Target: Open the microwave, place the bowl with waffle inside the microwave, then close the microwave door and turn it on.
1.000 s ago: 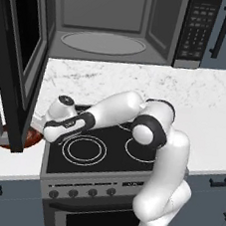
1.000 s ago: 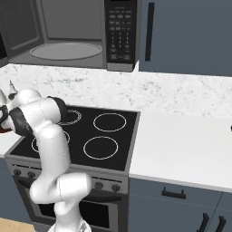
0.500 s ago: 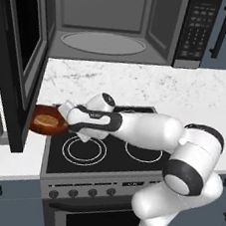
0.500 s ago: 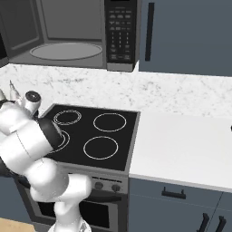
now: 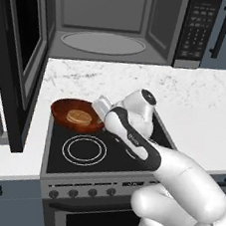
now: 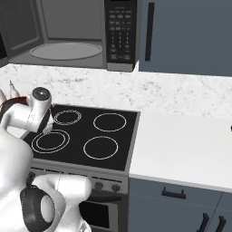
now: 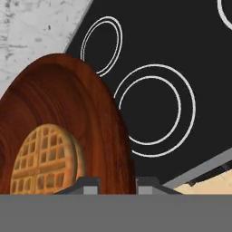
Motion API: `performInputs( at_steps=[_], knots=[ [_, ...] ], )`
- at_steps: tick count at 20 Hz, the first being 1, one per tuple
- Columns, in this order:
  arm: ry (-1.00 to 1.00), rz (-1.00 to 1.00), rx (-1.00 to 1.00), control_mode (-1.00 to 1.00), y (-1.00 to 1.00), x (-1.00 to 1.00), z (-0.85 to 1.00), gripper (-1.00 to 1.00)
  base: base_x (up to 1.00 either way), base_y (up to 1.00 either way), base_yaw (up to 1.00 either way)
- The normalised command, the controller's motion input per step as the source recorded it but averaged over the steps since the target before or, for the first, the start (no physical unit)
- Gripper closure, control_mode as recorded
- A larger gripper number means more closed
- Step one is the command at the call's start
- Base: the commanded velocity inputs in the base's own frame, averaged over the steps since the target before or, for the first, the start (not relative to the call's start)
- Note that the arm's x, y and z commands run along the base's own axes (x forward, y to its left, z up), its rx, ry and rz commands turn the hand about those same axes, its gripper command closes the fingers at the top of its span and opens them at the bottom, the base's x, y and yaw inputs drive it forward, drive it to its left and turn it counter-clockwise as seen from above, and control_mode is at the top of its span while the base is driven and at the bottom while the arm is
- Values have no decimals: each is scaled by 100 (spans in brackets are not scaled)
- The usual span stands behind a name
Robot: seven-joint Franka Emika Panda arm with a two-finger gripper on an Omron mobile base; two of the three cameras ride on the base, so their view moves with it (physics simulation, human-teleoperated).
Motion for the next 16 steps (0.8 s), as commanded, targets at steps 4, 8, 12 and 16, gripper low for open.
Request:
performInputs(
  at_steps=[4, 8, 12, 16],
  knots=[
    [1, -13, -24, -100, -100, -83, 68, 100, 0, 0, 0],
    [0, -19, -17, -100, -95, -89, 53, 100, 0, 0, 0],
    [0, -22, -2, -100, -58, -59, 80, 100, 0, 0, 0],
    [0, -16, -1, -100, -10, -29, 99, 100, 0, 0, 0]
  ],
)
